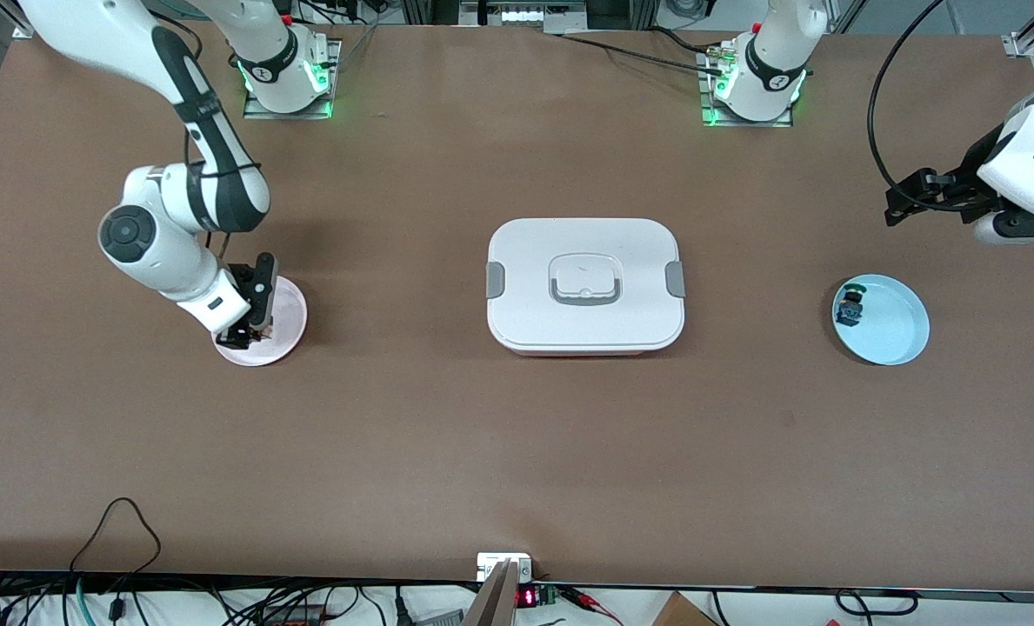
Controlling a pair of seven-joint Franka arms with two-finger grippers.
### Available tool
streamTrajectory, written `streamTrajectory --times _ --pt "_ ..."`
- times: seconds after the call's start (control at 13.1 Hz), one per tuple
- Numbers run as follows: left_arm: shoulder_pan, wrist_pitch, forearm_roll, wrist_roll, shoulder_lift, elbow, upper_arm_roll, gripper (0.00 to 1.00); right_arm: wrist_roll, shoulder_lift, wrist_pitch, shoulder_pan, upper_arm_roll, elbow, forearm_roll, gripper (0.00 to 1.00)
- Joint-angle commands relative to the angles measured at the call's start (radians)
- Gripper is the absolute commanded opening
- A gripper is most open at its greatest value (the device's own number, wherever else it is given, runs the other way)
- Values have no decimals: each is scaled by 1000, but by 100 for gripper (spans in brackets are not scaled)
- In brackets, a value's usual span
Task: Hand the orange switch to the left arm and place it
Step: 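Close the right gripper on the orange switch and lift it, then carry the switch above the white box while the left gripper approaches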
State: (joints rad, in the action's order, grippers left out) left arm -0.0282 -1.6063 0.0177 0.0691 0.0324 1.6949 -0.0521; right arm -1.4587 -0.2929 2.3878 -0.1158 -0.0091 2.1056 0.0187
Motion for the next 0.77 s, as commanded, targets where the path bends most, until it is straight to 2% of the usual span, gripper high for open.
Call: streamTrajectory --times 0.0,0.23,0.46,0.54,0.69 --pt "-7 20 5 -2 -12 -29 -3 100 -2 109 -238 -24 20 -76 -8 0" --pt "-6 32 5 -2 -12 -29 -5 100 17 156 -520 -70 24 -255 -14 0" --pt "-4 34 4 -2 -12 -31 -9 100 15 170 -697 -73 24 -392 -19 0" --pt "-2 34 1 0 -12 -31 -14 100 17 170 -761 -71 24 -416 -45 0" --pt "5 78 -12 0 -12 -31 -15 100 5 164 -780 -59 14 -418 -167 0"
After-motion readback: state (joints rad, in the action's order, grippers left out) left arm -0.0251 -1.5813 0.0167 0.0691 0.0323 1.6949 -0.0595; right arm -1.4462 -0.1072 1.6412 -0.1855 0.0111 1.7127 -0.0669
